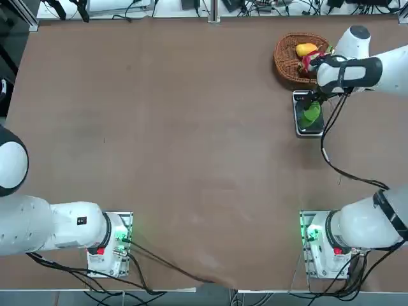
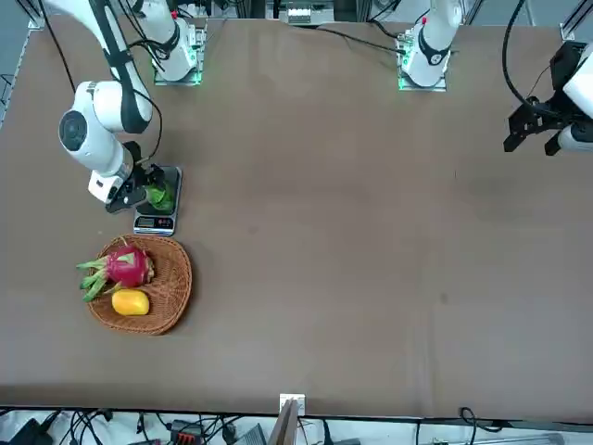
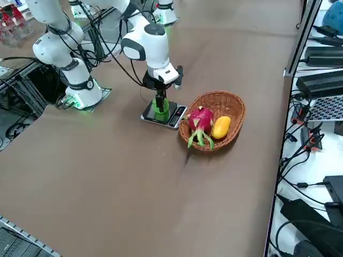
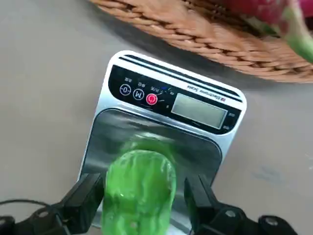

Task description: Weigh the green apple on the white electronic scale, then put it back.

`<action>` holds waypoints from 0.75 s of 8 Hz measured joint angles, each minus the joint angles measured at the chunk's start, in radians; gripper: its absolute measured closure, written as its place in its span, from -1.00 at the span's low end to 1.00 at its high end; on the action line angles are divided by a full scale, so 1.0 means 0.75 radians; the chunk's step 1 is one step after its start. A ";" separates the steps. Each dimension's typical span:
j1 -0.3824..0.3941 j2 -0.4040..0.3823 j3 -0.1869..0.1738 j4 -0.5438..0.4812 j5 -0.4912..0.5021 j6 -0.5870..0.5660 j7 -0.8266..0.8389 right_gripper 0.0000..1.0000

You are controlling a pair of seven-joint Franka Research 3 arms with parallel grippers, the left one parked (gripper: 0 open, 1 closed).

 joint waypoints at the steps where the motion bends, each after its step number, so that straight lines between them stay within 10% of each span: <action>1: 0.000 -0.039 0.000 0.024 0.000 -0.063 0.037 -1.00; 6: 0.002 -0.256 0.014 0.315 0.000 -0.575 0.276 -1.00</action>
